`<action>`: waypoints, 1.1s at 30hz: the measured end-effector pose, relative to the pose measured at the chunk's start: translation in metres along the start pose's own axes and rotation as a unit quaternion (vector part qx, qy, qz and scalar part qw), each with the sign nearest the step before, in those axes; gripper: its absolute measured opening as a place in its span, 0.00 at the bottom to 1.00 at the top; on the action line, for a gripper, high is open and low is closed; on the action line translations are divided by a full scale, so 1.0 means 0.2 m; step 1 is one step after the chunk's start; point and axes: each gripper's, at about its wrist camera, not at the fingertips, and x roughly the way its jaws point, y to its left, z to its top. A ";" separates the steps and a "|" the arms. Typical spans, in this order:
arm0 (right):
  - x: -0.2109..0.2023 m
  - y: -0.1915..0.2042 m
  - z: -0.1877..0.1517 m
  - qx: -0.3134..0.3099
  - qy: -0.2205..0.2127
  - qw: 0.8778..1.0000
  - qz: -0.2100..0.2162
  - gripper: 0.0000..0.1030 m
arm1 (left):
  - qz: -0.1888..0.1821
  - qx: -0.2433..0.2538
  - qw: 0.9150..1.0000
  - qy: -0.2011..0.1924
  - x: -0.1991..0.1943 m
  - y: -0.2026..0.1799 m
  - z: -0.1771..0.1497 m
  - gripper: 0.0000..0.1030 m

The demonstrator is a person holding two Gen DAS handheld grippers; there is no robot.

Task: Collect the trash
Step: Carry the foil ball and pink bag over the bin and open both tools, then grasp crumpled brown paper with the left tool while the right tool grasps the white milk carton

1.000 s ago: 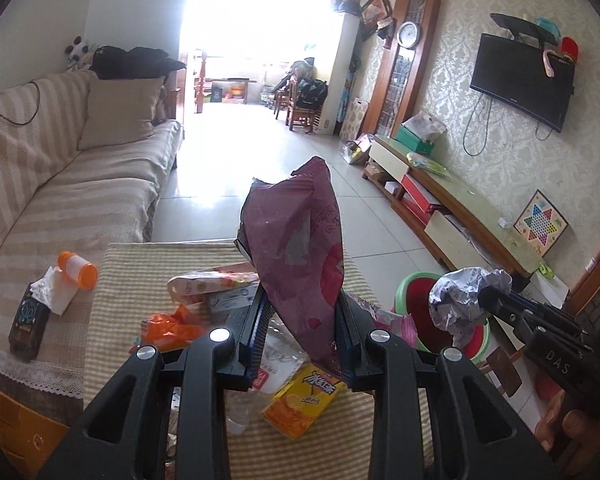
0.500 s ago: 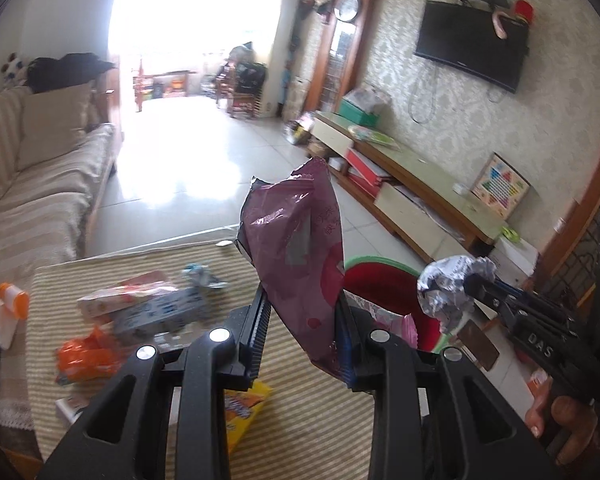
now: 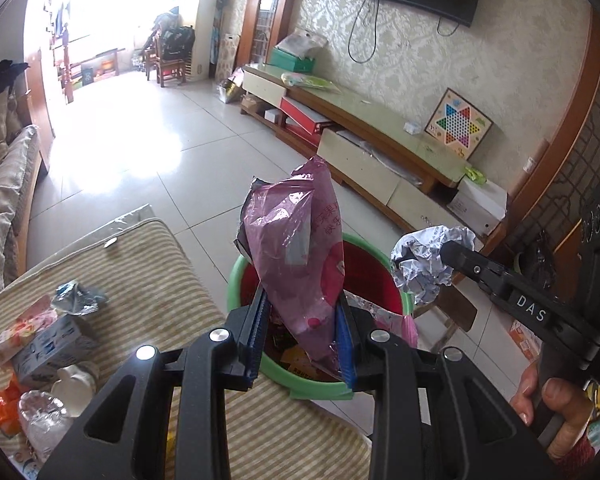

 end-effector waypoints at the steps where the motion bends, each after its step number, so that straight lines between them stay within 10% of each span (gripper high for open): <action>1: 0.01 -0.01 0.00 0.002 0.001 1.000 0.000 0.15 | 0.001 0.004 1.000 0.003 0.02 -0.02 0.00 0.27; 5: 0.07 -0.05 0.01 0.006 0.008 1.000 0.001 0.17 | 0.010 0.014 1.000 0.011 0.08 -0.05 0.02 0.33; 6: 0.08 -0.06 0.01 0.008 0.011 1.000 0.005 0.21 | 0.018 0.017 1.000 0.012 0.10 -0.06 0.03 0.54; 8: 0.09 -0.06 0.02 0.015 0.006 1.000 -0.003 0.58 | 0.033 0.021 0.999 0.002 0.10 -0.06 0.03 0.77; 21: -0.07 0.07 0.02 -0.029 -0.017 0.999 -0.036 0.64 | 0.068 -0.045 0.996 -0.021 -0.22 0.16 -0.07 0.76; 33: -0.06 0.51 -0.21 -0.108 0.035 0.993 0.007 0.74 | 0.131 -0.177 0.975 -0.017 -0.64 0.54 -0.60 0.77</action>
